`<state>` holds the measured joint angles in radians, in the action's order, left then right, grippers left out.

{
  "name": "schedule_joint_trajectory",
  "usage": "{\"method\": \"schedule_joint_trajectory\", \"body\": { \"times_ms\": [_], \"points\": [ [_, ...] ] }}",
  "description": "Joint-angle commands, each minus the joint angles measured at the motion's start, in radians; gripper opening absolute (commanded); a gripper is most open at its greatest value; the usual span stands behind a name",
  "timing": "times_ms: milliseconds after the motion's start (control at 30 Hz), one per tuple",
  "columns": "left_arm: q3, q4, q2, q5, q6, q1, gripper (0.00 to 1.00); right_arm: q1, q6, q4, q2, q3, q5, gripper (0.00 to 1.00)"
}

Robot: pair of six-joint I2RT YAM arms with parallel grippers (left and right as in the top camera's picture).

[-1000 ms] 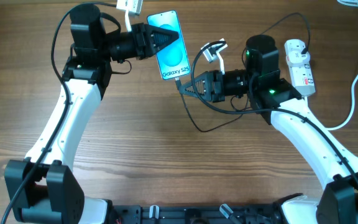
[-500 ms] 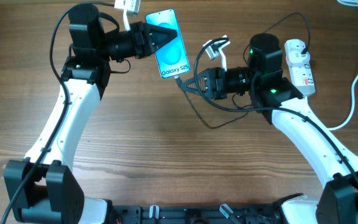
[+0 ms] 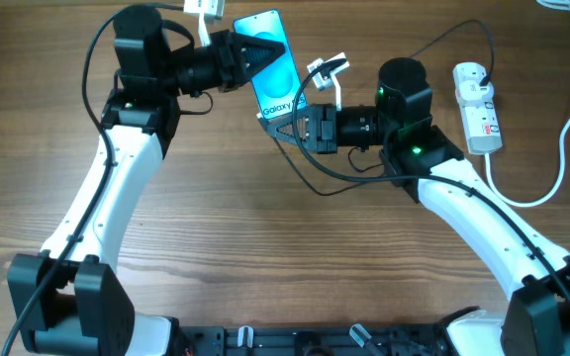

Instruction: Plug charger to phone and switch on socket

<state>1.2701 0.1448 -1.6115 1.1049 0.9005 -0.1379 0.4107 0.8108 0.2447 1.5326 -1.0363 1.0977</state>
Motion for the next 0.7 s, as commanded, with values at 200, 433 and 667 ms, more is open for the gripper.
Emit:
{"method": "schedule_joint_trajectory", "body": {
  "times_ms": [200,433,667],
  "points": [
    [0.013,0.106,0.005,0.026,0.108,0.159,0.04,-0.094,0.260,0.196,0.007,0.063,-0.142,0.04],
    [0.013,0.136,0.005,-0.003,0.134,0.144,0.04,-0.074,0.406,0.447,0.007,0.179,-0.037,0.04],
    [0.013,0.140,0.005,-0.018,0.133,0.106,0.04,-0.017,0.447,0.540,0.013,0.179,-0.043,0.04]
  ]
}}
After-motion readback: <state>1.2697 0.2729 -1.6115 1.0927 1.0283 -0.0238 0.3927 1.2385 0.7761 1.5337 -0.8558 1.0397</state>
